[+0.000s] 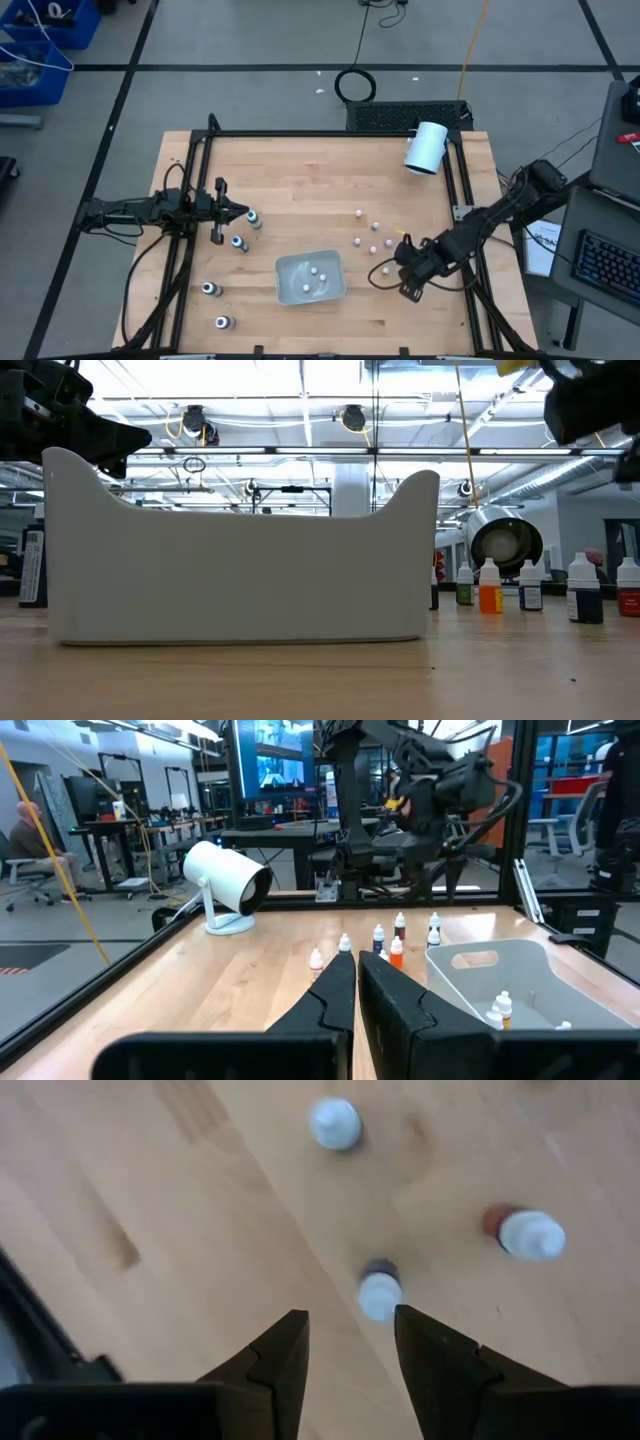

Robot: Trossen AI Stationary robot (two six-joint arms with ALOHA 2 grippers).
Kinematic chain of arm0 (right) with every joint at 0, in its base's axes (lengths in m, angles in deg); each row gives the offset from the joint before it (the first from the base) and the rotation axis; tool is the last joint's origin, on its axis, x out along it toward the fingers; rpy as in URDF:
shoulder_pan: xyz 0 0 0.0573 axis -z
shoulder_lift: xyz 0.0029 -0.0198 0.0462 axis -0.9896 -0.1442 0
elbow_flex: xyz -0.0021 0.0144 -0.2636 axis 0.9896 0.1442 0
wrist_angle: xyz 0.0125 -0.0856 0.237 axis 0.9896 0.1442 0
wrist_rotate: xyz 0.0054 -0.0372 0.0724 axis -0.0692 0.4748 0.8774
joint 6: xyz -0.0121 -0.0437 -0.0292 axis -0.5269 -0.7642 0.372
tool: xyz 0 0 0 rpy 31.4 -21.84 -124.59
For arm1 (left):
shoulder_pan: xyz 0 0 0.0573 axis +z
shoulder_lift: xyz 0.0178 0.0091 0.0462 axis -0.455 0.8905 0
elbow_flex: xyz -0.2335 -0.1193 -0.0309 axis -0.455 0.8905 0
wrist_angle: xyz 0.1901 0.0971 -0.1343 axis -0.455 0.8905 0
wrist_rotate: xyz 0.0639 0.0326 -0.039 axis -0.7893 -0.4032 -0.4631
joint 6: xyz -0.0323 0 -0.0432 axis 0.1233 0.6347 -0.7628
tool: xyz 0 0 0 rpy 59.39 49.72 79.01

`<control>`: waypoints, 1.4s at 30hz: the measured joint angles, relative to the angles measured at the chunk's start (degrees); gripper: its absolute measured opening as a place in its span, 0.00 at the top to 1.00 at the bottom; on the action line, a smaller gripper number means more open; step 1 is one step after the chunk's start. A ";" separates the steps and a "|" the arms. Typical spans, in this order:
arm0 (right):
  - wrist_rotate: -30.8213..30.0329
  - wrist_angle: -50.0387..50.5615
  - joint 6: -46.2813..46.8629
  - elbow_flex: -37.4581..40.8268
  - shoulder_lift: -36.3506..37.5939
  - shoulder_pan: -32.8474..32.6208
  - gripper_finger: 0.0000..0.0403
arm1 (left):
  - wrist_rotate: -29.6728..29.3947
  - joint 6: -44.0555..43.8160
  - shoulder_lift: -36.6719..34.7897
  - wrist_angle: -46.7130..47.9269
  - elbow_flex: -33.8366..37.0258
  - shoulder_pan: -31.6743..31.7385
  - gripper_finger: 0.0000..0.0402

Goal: Pick & Place food coloring
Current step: Put the small blue food coloring bottle in the gray bin

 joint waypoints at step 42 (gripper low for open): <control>-0.80 -2.07 -2.59 1.92 -5.40 0.13 0.70 | 0.00 0.04 0.00 0.00 0.00 -0.02 0.94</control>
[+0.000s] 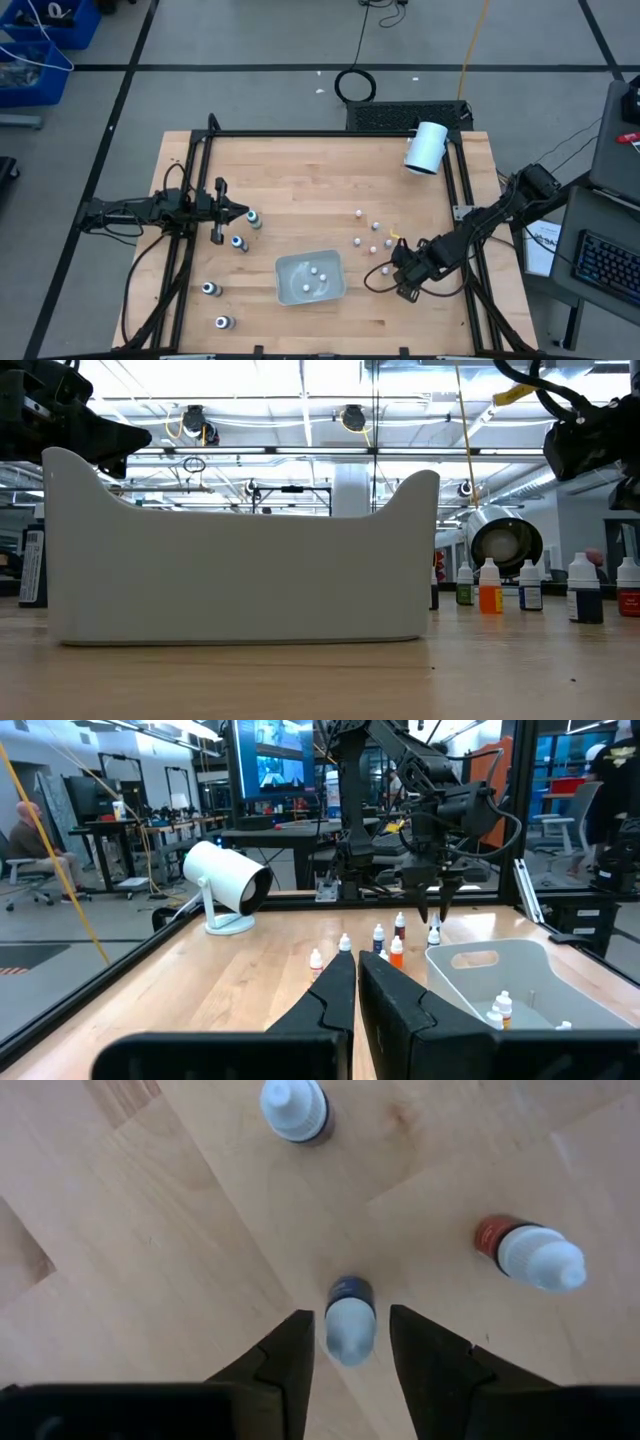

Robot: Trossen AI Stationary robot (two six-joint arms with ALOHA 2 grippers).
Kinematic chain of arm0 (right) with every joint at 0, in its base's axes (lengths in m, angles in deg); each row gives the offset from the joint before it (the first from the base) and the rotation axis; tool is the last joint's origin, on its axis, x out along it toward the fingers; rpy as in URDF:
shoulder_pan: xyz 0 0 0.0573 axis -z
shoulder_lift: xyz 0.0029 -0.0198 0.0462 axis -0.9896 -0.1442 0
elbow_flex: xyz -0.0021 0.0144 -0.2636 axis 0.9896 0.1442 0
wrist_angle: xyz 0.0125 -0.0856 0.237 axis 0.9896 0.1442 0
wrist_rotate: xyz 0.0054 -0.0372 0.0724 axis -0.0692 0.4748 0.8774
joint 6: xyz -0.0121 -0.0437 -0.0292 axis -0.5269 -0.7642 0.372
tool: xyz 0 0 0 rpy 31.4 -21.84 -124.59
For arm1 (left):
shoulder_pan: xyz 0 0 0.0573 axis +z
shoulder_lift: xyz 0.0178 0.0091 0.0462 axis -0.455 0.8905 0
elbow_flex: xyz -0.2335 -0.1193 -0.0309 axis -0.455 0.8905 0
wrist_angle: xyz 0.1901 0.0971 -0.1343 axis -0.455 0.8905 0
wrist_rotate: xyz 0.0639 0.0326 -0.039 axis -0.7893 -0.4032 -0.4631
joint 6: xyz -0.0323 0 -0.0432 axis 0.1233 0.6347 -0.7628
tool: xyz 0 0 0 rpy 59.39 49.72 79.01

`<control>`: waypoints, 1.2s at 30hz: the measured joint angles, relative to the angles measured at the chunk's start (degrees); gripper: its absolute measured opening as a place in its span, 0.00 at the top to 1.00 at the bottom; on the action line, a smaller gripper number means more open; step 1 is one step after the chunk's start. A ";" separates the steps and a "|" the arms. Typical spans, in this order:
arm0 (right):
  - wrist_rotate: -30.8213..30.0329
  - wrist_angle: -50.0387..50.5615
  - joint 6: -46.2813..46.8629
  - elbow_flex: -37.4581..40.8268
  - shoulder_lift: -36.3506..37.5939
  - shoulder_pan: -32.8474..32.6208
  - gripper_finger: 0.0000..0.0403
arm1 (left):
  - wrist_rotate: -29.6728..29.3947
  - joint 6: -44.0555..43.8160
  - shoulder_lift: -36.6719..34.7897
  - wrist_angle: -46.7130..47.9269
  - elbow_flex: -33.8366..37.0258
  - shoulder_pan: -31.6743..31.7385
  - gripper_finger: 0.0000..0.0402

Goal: Pick & Place food coloring
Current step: Put the small blue food coloring bottle in the gray bin

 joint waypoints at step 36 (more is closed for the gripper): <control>-8.50 4.06 -16.22 -13.98 0.15 0.96 0.89 | 0.02 0.00 0.02 0.02 0.00 0.01 0.94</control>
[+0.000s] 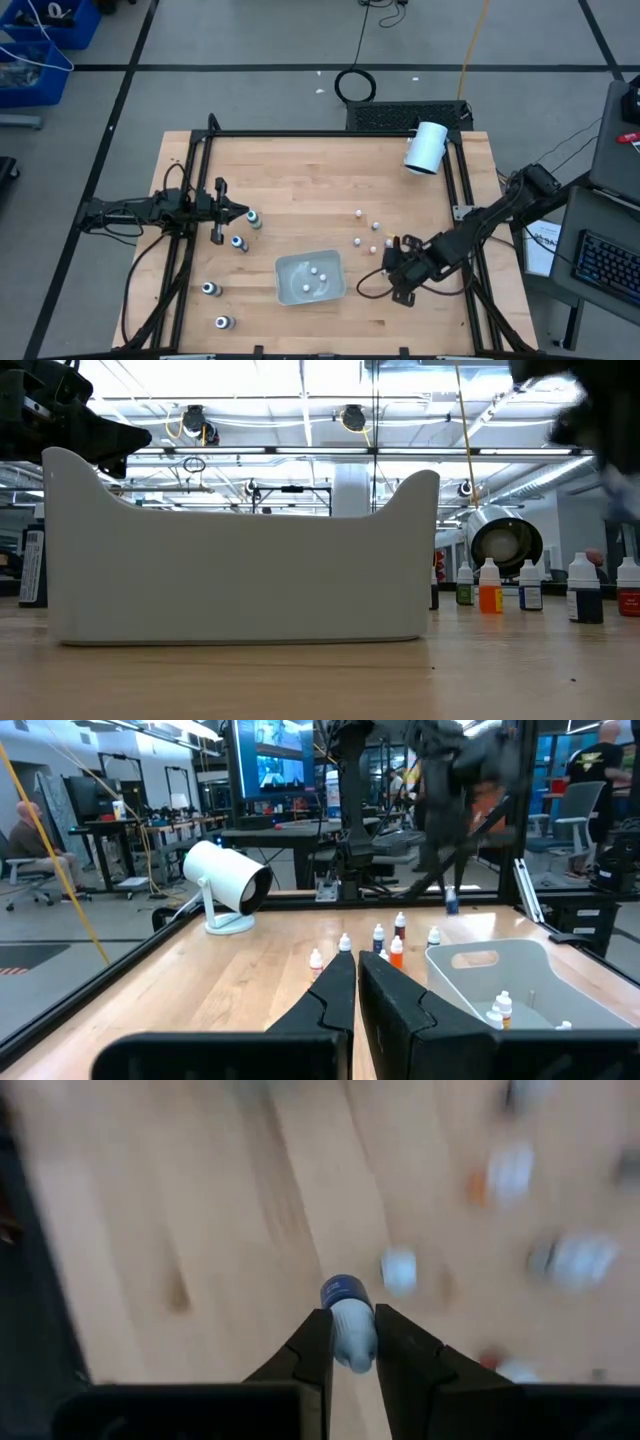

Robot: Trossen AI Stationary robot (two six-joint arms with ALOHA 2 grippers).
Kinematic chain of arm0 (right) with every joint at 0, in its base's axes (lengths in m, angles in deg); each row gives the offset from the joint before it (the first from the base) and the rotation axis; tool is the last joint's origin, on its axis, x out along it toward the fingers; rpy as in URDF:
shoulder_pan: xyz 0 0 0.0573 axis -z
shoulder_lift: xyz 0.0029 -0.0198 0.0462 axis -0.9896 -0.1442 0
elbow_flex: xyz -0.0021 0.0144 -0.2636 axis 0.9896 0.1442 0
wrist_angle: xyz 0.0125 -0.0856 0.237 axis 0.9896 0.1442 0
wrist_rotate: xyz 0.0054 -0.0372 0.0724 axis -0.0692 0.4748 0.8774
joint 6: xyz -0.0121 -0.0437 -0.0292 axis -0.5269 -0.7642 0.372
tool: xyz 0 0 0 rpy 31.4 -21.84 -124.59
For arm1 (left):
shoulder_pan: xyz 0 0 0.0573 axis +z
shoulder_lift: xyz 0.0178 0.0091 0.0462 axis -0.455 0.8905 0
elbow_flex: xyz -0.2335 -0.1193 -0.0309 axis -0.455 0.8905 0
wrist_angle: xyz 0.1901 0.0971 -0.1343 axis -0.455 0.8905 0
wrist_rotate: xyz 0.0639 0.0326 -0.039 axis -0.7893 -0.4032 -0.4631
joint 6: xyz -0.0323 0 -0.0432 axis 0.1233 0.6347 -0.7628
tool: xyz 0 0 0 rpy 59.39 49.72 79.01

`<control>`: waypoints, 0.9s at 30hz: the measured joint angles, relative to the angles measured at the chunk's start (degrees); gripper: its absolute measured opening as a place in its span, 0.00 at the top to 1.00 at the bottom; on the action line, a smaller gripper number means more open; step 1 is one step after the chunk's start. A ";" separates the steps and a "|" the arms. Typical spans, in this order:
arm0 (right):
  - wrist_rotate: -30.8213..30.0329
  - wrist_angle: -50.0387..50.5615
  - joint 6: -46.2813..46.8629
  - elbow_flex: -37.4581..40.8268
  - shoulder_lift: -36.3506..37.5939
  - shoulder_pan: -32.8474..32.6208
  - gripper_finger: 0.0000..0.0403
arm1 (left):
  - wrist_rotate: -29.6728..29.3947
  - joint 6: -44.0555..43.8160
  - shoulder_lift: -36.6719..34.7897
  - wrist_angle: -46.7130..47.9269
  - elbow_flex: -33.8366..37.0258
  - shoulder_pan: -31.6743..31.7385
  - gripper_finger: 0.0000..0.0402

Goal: Pick & Place food coloring
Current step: Put the small blue food coloring bottle in the gray bin

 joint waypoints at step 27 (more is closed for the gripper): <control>5.78 16.69 -60.87 -53.67 -37.82 17.90 0.90 | 0.00 0.00 0.00 -0.01 -0.01 0.00 0.94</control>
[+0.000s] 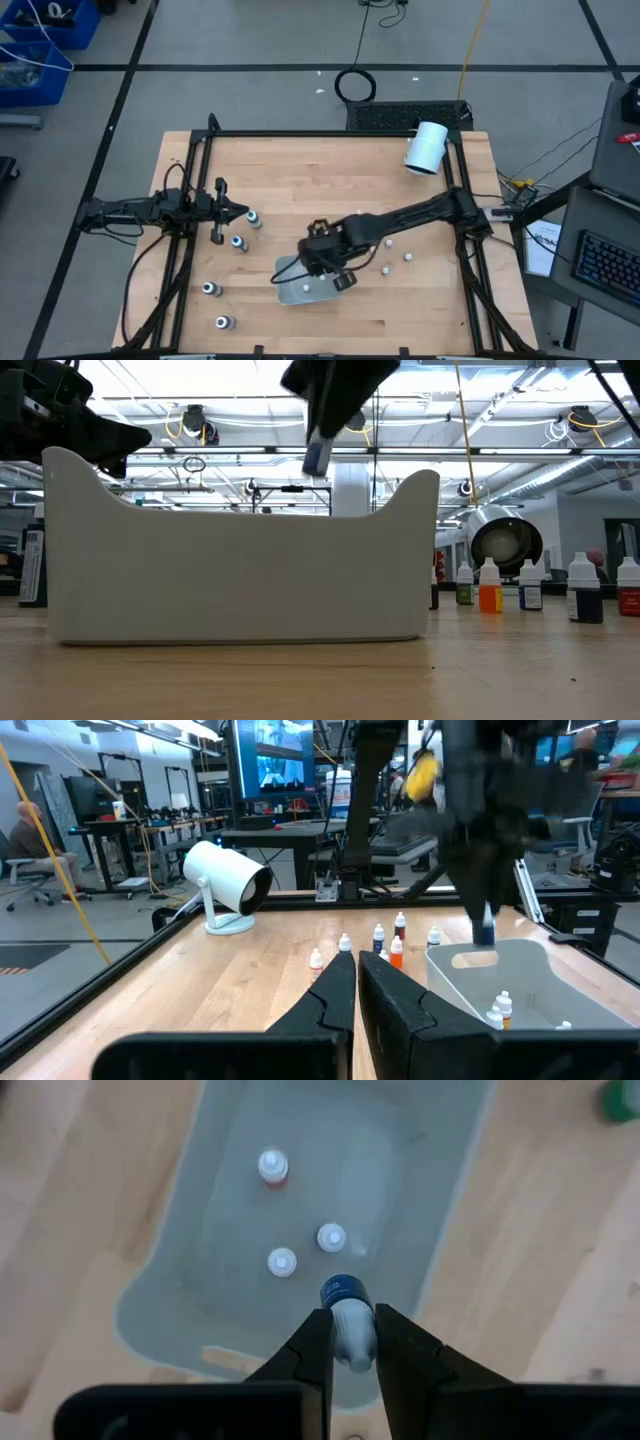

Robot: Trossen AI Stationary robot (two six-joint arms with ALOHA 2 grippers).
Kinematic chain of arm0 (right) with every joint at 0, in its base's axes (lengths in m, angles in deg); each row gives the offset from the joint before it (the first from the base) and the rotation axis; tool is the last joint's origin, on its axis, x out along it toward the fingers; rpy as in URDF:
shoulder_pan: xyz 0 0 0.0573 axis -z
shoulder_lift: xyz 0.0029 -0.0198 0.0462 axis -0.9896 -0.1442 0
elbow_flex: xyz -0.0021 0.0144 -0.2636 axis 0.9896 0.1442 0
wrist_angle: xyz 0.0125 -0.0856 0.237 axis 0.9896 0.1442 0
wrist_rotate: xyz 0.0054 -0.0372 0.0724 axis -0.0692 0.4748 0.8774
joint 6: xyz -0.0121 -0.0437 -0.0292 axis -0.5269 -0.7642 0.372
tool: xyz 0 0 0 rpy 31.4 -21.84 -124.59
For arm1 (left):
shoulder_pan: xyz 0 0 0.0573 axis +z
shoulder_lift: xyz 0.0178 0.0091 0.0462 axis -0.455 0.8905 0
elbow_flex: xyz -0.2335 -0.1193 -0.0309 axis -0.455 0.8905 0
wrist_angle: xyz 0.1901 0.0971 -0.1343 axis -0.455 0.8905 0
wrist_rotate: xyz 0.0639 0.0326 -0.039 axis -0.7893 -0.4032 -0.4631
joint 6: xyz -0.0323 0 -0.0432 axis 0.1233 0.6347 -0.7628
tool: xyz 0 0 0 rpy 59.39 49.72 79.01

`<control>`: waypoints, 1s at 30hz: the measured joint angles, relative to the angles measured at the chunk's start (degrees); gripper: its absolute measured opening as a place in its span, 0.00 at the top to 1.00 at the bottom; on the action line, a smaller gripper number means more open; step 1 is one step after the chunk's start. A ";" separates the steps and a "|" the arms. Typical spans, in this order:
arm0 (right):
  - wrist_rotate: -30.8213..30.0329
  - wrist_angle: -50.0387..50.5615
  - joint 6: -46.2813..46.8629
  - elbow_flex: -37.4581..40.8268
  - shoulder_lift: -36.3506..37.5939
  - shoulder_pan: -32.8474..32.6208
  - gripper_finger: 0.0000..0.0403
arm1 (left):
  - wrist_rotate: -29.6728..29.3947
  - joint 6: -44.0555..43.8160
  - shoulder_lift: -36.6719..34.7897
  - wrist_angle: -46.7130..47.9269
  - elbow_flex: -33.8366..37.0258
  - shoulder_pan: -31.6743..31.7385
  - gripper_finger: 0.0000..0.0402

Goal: Pick & Place food coloring
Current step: Put the small blue food coloring bottle in the gray bin

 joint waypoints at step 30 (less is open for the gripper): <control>5.88 -4.25 -3.04 3.12 -10.76 1.20 0.90 | 0.00 0.00 0.00 0.01 0.01 0.01 0.94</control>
